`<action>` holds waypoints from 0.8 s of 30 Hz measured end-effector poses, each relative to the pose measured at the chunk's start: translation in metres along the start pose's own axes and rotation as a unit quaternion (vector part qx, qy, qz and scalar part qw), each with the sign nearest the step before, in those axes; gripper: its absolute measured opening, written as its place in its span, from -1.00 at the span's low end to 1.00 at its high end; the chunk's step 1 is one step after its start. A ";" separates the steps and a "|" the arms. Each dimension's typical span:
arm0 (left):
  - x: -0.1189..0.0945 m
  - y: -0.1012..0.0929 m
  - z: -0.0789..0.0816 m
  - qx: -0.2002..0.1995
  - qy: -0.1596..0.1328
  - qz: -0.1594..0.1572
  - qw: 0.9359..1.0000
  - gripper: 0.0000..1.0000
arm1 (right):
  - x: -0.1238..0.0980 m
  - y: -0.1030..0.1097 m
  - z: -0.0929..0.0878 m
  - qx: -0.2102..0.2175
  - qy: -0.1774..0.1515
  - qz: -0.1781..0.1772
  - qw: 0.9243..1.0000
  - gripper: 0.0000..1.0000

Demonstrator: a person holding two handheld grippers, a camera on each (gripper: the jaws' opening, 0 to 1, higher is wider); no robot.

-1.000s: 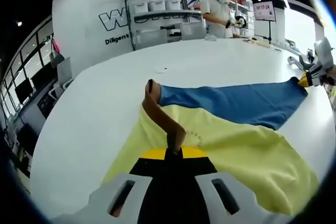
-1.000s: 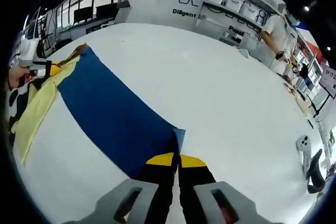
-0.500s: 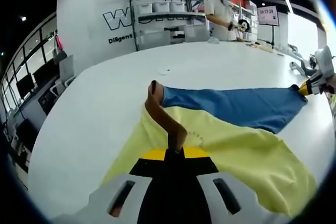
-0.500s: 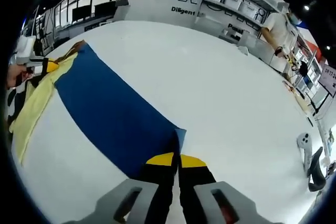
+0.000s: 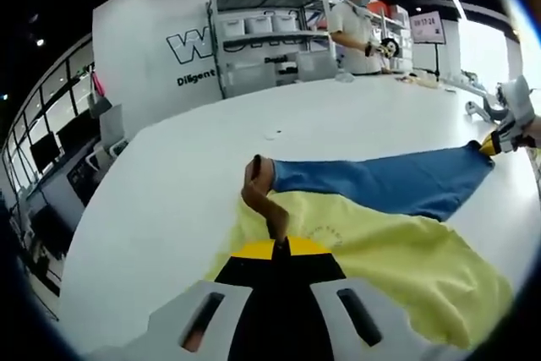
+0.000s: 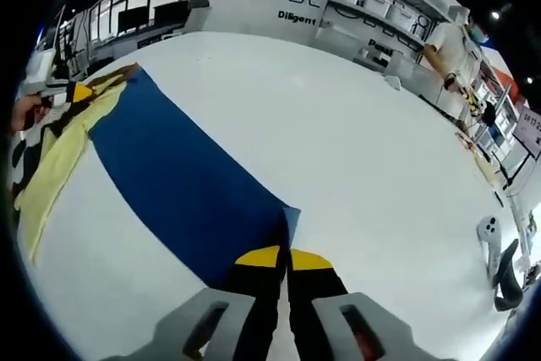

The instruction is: Fold the garment on the visible template until the final outline fits inside the template.

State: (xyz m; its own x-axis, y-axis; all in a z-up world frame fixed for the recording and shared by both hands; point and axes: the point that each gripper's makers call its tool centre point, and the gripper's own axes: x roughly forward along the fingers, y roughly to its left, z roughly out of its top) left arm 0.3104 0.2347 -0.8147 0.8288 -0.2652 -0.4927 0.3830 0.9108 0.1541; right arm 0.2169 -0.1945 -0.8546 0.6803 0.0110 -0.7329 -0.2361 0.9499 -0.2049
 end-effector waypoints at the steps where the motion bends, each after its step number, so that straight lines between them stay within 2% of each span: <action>1: -0.001 0.004 0.002 0.003 -0.004 0.003 1.000 -0.97 | 0.000 0.000 0.000 -0.001 0.001 0.000 1.000 -1.00; 12: -0.003 0.031 0.012 0.010 -0.006 0.018 1.000 -0.97 | 0.000 0.000 0.000 -0.008 0.003 0.000 1.000 -1.00; 18: 0.001 0.046 0.007 0.015 0.011 0.034 0.999 -0.97 | 0.000 -0.001 0.001 -0.017 0.004 -0.002 1.000 -1.00; 24: 0.008 0.054 0.007 0.026 0.022 0.036 0.999 -0.97 | 0.001 -0.004 0.001 -0.024 0.005 -0.004 1.000 -1.00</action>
State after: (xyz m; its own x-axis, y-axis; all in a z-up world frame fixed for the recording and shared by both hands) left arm 0.3406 0.2794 -0.8038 0.8368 -0.1854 -0.5152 0.3452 0.9090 0.2335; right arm 0.2189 -0.1984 -0.8540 0.6750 0.0004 -0.7378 -0.2637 0.9341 -0.2407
